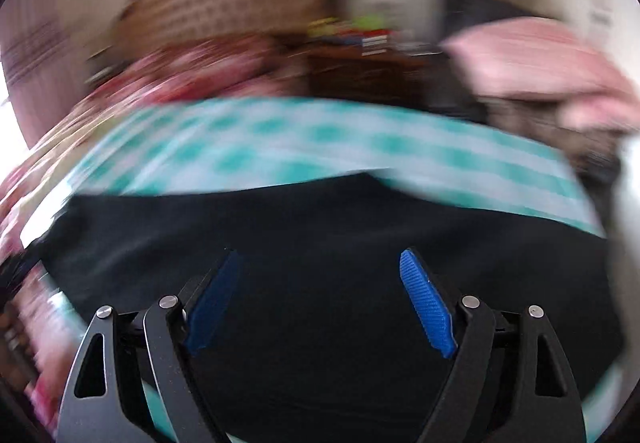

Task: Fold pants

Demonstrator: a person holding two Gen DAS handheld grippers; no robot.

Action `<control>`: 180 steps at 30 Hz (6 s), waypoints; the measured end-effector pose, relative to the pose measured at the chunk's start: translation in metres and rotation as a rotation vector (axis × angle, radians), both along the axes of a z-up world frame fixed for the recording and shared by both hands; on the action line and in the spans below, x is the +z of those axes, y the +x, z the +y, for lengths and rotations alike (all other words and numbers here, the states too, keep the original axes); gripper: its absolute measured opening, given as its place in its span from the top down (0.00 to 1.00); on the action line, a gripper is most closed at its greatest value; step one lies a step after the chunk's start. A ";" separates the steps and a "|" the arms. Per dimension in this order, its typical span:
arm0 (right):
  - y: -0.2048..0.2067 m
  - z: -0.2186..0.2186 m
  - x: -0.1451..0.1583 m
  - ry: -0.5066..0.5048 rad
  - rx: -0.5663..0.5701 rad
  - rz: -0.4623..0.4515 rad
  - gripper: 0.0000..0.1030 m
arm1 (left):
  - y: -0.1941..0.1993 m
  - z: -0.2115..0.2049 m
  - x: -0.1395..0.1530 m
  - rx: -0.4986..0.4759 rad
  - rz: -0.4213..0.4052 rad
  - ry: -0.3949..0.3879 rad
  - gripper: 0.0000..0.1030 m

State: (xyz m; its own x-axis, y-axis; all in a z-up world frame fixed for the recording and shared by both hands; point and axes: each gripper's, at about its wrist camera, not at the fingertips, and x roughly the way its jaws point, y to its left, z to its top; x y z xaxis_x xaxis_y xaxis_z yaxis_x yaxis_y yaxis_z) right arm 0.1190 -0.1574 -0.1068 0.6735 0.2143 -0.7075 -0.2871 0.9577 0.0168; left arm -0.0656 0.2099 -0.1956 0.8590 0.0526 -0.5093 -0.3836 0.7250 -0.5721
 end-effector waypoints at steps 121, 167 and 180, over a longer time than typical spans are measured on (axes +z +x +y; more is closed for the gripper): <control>0.103 0.095 -0.064 0.568 0.209 0.777 0.38 | 0.089 -0.327 0.020 -0.579 0.066 1.170 0.88; 0.001 0.034 0.005 0.101 0.059 0.057 0.34 | 0.072 -0.198 0.015 -0.456 0.106 0.475 0.74; -0.015 0.072 -0.065 -0.158 -0.001 0.079 0.33 | 0.246 -0.187 0.031 -0.667 0.257 0.487 0.84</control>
